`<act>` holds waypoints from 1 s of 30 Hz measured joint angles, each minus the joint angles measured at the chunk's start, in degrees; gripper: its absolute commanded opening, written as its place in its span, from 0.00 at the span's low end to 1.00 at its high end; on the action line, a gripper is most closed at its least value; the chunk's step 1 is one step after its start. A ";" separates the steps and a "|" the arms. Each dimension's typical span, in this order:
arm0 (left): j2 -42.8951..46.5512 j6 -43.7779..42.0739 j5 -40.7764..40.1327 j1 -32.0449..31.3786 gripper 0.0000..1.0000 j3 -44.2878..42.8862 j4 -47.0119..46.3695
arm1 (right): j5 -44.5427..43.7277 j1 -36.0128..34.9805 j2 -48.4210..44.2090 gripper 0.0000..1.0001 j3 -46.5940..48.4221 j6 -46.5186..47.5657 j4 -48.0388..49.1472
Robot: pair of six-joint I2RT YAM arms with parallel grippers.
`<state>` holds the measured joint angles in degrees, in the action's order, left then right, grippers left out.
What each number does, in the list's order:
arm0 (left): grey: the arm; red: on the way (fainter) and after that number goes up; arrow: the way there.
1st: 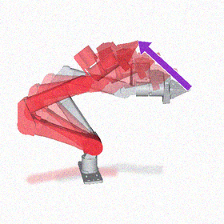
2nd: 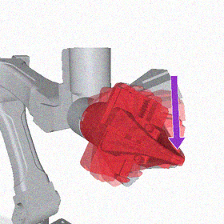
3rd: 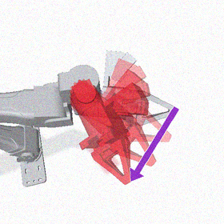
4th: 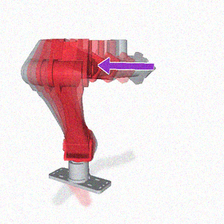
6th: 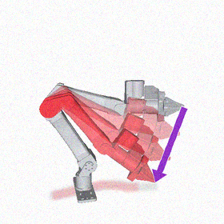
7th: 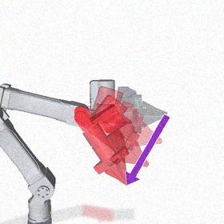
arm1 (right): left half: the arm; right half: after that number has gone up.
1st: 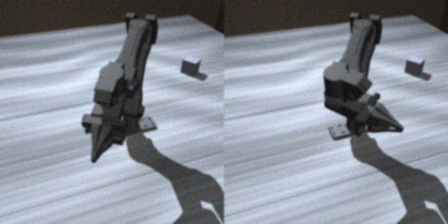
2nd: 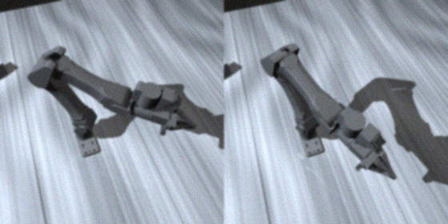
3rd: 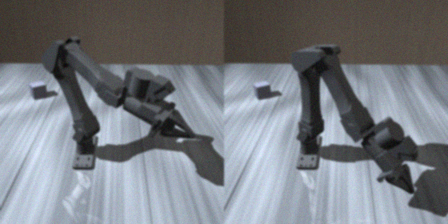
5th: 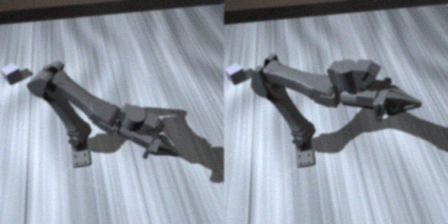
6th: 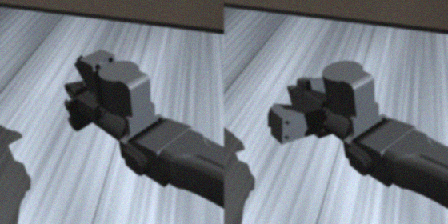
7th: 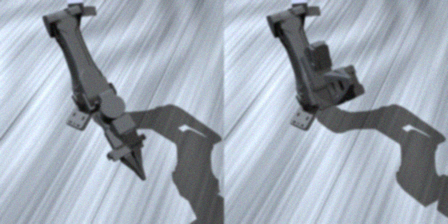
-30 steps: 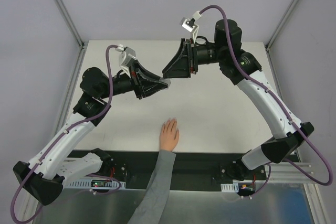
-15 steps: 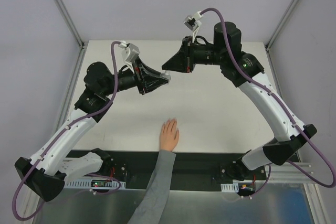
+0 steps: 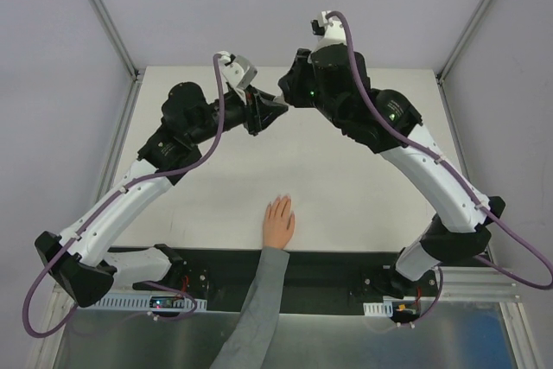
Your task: Paint the nails
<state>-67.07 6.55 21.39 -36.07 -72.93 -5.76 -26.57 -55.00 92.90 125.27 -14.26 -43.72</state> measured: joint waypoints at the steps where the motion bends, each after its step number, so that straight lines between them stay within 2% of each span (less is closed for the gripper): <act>1: 0.02 -0.15 0.00 0.00 0.00 0.44 0.33 | 0.31 0.07 -0.74 0.31 -1.95 0.22 0.98; 2: 0.09 -0.31 -0.04 -0.02 0.00 0.96 0.61 | 1.42 0.39 -1.77 0.44 -4.50 1.20 2.19; 4: 0.42 -0.61 -1.68 0.20 0.00 1.81 0.76 | 5.11 0.63 -3.56 0.60 -8.17 3.56 2.29; 5: 0.83 -0.72 -2.67 0.57 0.00 2.23 0.98 | 7.65 0.68 -4.35 0.75 -9.42 5.79 2.38; 7: 2.25 -1.05 -3.76 1.01 0.00 3.15 2.40 | 11.91 0.94 -5.95 0.86 -11.19 10.62 3.45; 8: 3.10 -1.09 -3.91 1.05 0.00 3.56 2.62 | 13.94 1.18 -6.69 0.95 -11.76 12.37 3.72; 9: 4.02 -1.11 -3.76 1.05 0.00 3.89 3.02 | 17.18 1.75 -7.82 0.99 -12.70 15.23 4.20; 14: 8.85 -0.81 0.83 1.03 0.00 5.01 5.68 | 34.23 8.35 -11.91 0.96 -14.67 19.91 4.90; 21: 10.01 2.36 11.02 1.33 0.00 5.05 8.59 | 58.42 17.42 -14.16 0.99 -19.56 21.16 8.04; 25: 9.05 5.51 17.09 2.91 0.00 4.79 9.14 | 67.12 18.78 -14.64 0.87 -23.93 20.26 11.02; 30: 7.13 8.28 22.56 3.93 0.00 3.74 9.05 | 73.68 18.99 -14.29 0.81 -25.29 17.75 14.32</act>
<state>-59.94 14.83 43.94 -32.14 -69.19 3.29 47.11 -36.01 78.61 99.98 3.49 -29.41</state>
